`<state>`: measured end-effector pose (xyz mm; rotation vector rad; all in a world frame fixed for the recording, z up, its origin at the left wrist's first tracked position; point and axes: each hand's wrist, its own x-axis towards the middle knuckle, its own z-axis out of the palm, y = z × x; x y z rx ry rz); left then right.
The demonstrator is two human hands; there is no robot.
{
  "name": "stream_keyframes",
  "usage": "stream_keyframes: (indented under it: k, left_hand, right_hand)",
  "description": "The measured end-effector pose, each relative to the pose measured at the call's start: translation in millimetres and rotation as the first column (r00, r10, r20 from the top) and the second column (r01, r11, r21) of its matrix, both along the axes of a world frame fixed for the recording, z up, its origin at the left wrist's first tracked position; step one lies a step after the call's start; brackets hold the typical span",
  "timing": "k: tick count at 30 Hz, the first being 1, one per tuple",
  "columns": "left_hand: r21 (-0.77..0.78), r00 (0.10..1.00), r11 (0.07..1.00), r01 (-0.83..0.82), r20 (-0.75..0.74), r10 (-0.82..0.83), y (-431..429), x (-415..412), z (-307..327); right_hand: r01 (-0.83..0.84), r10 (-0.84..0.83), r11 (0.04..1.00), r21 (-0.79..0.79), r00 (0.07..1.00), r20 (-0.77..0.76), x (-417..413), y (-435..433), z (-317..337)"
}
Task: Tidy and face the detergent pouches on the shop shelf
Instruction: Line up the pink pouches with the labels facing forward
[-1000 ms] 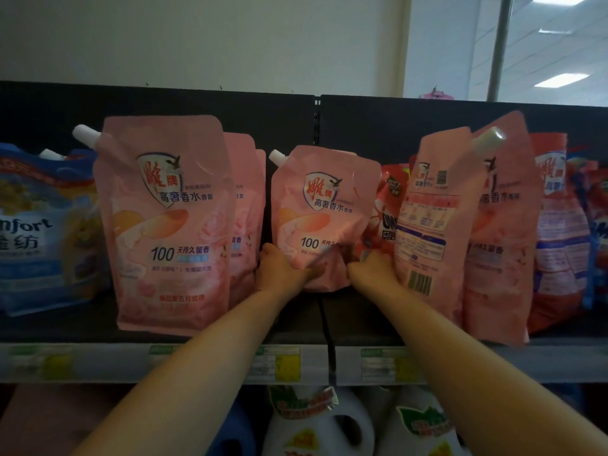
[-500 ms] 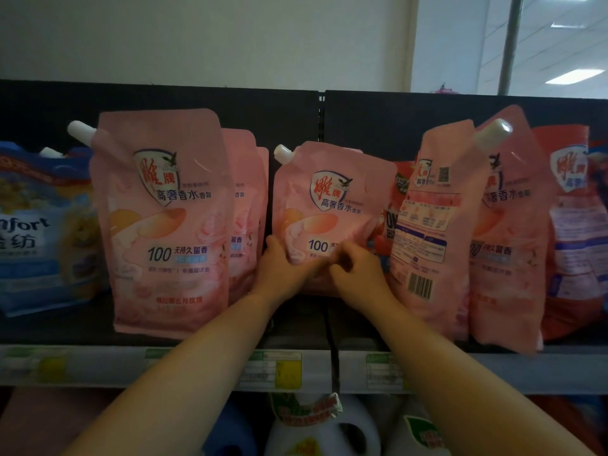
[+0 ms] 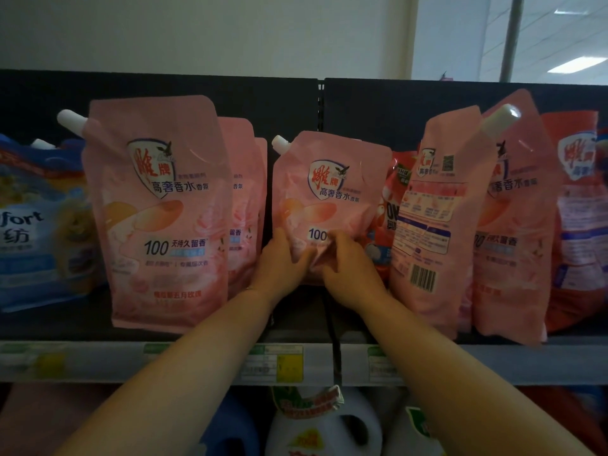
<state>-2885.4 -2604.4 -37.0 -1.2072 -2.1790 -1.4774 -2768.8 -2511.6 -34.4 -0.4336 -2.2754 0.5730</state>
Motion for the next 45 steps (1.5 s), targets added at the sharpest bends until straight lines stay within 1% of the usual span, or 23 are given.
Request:
stream_keyframes:
  k: [2, 5, 7, 9, 11, 13, 15, 19, 20, 23, 25, 27, 28, 29, 30, 31, 32, 33, 34, 36, 38, 41, 45]
  left_hand:
    - [0.011, 0.998, 1.0, -0.004, -0.056, 0.004, -1, 1, -1]
    - [0.015, 0.978, 0.999, -0.047, -0.202, 0.049, -3, 5, 1]
    - [-0.024, 0.952, 0.998, -0.063, -0.303, 0.052, -4, 9, 1]
    - [-0.087, 0.931, 0.996, -0.027, -0.365, -0.007, -6, 12, 1]
    - [-0.15, 0.907, 0.989, -0.018, -0.419, -0.048, -6, 15, 0]
    - [-0.192, 0.924, 0.981, 0.022, -0.371, -0.093, -5, 15, 1]
    - [-0.259, 0.949, 0.964, 0.063, -0.283, -0.138, -6, 19, 8]
    - [-0.328, 0.971, 0.944, 0.032, -0.215, -0.108, -10, 32, 21]
    - [-0.297, 0.975, 0.953, 0.067, -0.185, -0.126, -9, 40, 23]
    - [-0.27, 0.922, 0.916, 0.298, -0.167, -0.349, -8, 81, 24]
    - [-0.417, 0.885, 0.835, 0.359, -0.133, -0.447, -13, 111, 25]
    - [-0.567, 0.902, 0.759, 0.318, -0.066, -0.427, 6, 146, 25]
    - [-0.498, 0.952, 0.843, 0.204, -0.098, -0.289, 16, 152, 24]
    - [-0.365, 0.951, 0.916, 0.168, -0.185, -0.248, 20, 150, 17]
    - [-0.293, 0.972, 0.941, 0.172, -0.103, -0.209, 32, 165, 19]
    - [-0.106, 0.986, 0.991, 0.083, -0.134, -0.097, 51, 172, 18]
    - [-0.003, 0.988, 0.989, 0.147, -0.049, -0.147, 57, 174, 23]
    - [0.0, 0.953, 0.955, 0.295, 0.073, -0.295, 51, 171, 24]
    - [0.031, 0.963, 0.966, 0.257, 0.075, -0.259, 52, 167, 17]
    - [-0.095, 0.89, 0.888, 0.45, 0.131, -0.437, 39, 172, 25]
    - [-0.072, 0.882, 0.883, 0.463, 0.137, -0.451, 22, 152, 32]
    - [-0.032, 0.798, 0.82, 0.571, 0.259, -0.545, -5, 132, 39]
    - [-0.06, 0.808, 0.824, 0.564, 0.247, -0.535, -45, 88, 42]
  right_hand:
    - [0.072, -0.07, 0.997, 0.023, 0.995, -0.071, 2, 4, 1]
    - [0.185, -0.183, 0.978, 0.097, 0.983, -0.028, 4, 8, 1]
    - [0.176, -0.177, 0.976, 0.13, 0.984, -0.004, 3, 5, 1]
    - [0.143, -0.15, 0.977, 0.161, 0.988, 0.034, 4, -2, 3]
    - [0.128, -0.153, 0.972, 0.196, 0.981, 0.116, 5, -6, 7]
    - [0.116, -0.167, 0.966, 0.231, 0.962, 0.215, 11, -10, 13]
    - [0.082, -0.151, 0.962, 0.26, 0.955, 0.255, 21, -16, 17]
    - [0.065, -0.112, 0.914, 0.402, 0.989, 0.095, 55, -37, 26]
    - [0.083, -0.12, 0.889, 0.45, 0.991, 0.054, 64, -40, 27]
    - [0.173, -0.135, 0.817, 0.55, 0.985, -0.108, 92, -45, 28]
    - [0.265, -0.175, 0.763, 0.589, 0.963, -0.206, 108, -44, 27]
    - [0.32, -0.198, 0.718, 0.618, 0.945, -0.259, 122, -37, 28]
    - [0.317, -0.198, 0.705, 0.634, 0.947, -0.253, 127, -33, 28]
    - [0.308, -0.196, 0.699, 0.645, 0.951, -0.241, 132, -29, 28]
    - [0.3, -0.194, 0.7, 0.647, 0.953, -0.233, 137, -26, 28]
    - [0.303, -0.197, 0.701, 0.646, 0.952, -0.234, 140, -22, 28]
    - [0.315, -0.2, 0.699, 0.641, 0.948, -0.248, 144, -21, 28]
    - [0.332, -0.201, 0.702, 0.63, 0.941, -0.272, 147, -21, 28]
    - [0.351, -0.199, 0.706, 0.615, 0.932, -0.303, 151, -22, 29]
    - [0.377, -0.182, 0.722, 0.581, 0.913, -0.366, 159, -25, 30]
    - [0.375, -0.19, 0.764, 0.526, 0.908, -0.373, 166, -25, 28]
    - [0.333, -0.252, 0.822, 0.461, 0.94, -0.229, 163, -21, 19]
    - [0.232, -0.263, 0.911, 0.342, 0.964, 0.045, 145, -22, 13]
